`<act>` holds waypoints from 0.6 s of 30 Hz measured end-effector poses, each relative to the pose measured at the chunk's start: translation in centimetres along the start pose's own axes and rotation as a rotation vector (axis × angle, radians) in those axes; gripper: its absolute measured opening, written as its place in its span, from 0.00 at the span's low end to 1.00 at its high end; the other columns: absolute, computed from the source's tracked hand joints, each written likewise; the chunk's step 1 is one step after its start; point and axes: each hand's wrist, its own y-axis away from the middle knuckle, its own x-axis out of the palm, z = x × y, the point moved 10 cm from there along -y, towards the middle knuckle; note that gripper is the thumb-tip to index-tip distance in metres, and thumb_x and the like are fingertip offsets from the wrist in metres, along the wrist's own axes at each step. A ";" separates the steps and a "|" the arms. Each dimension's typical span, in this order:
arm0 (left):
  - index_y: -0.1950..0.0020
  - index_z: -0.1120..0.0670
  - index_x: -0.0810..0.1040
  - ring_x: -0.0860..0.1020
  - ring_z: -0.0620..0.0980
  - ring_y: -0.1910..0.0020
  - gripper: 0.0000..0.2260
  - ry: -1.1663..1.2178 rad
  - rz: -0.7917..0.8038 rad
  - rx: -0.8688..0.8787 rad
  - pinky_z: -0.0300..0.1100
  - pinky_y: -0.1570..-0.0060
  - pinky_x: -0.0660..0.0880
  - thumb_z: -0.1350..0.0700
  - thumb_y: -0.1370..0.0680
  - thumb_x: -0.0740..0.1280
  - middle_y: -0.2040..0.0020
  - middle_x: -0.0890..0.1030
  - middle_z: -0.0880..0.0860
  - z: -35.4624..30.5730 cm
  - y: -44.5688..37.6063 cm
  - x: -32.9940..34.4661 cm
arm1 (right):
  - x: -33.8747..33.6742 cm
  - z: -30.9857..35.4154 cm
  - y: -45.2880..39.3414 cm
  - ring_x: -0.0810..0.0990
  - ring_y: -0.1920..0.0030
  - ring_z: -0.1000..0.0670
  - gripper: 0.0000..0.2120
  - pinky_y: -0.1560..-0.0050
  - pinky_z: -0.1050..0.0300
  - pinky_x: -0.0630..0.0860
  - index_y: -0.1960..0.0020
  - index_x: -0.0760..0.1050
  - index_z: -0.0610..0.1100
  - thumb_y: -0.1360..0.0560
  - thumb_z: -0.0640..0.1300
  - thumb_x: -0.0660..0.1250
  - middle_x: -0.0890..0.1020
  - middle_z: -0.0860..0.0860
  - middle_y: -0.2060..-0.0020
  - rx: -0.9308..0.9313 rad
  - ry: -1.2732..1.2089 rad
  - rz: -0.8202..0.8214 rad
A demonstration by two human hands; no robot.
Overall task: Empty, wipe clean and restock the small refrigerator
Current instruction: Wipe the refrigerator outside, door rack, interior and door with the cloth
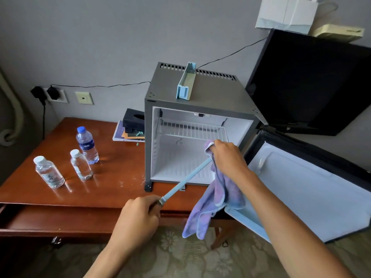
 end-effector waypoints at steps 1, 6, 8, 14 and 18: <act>0.54 0.48 0.83 0.81 0.49 0.67 0.10 -0.025 -0.030 0.009 0.47 0.65 0.80 0.60 0.19 0.66 0.67 0.82 0.46 0.0 -0.1 -0.4 | 0.5 -0.6 -0.2 0.82 0.52 0.40 0.06 0.58 0.53 0.70 0.45 0.76 0.38 0.19 0.38 0.63 0.83 0.41 0.52 0.031 -0.087 0.032; 0.50 0.48 0.83 0.83 0.46 0.65 0.10 0.178 0.083 -0.022 0.44 0.59 0.82 0.61 0.18 0.65 0.64 0.84 0.48 0.1 -0.6 0.3 | 0.8 -2.9 0.0 0.81 0.58 0.49 0.08 0.53 0.50 0.79 0.51 0.82 0.42 0.19 0.44 0.65 0.85 0.47 0.58 0.235 -0.733 -0.111; 0.47 0.53 0.82 0.85 0.50 0.61 0.11 0.348 0.233 -0.100 0.52 0.51 0.83 0.64 0.18 0.62 0.59 0.86 0.56 0.0 -1.2 1.3 | -0.5 -2.3 0.3 0.74 0.65 0.44 0.14 0.62 0.48 0.73 0.57 0.78 0.37 0.18 0.46 0.66 0.80 0.44 0.67 0.191 -0.584 -0.256; 0.41 0.56 0.78 0.82 0.56 0.64 0.09 0.603 0.390 -0.069 0.44 0.62 0.78 0.54 0.14 0.61 0.58 0.85 0.59 -4.0 -5.4 3.0 | -2.1 3.3 -0.4 0.73 0.70 0.38 0.24 0.67 0.53 0.63 0.66 0.73 0.40 0.17 0.54 0.62 0.77 0.41 0.73 -0.131 -0.189 -0.275; 0.50 0.59 0.72 0.68 0.50 0.78 0.11 0.575 0.349 0.034 0.41 0.72 0.65 0.54 0.13 0.57 0.70 0.72 0.56 -6.0 -7.1 4.6 | -3.6 3.4 -0.9 0.77 0.71 0.55 0.32 0.63 0.60 0.75 0.73 0.75 0.45 0.17 0.61 0.56 0.76 0.53 0.78 -0.012 -0.319 -0.140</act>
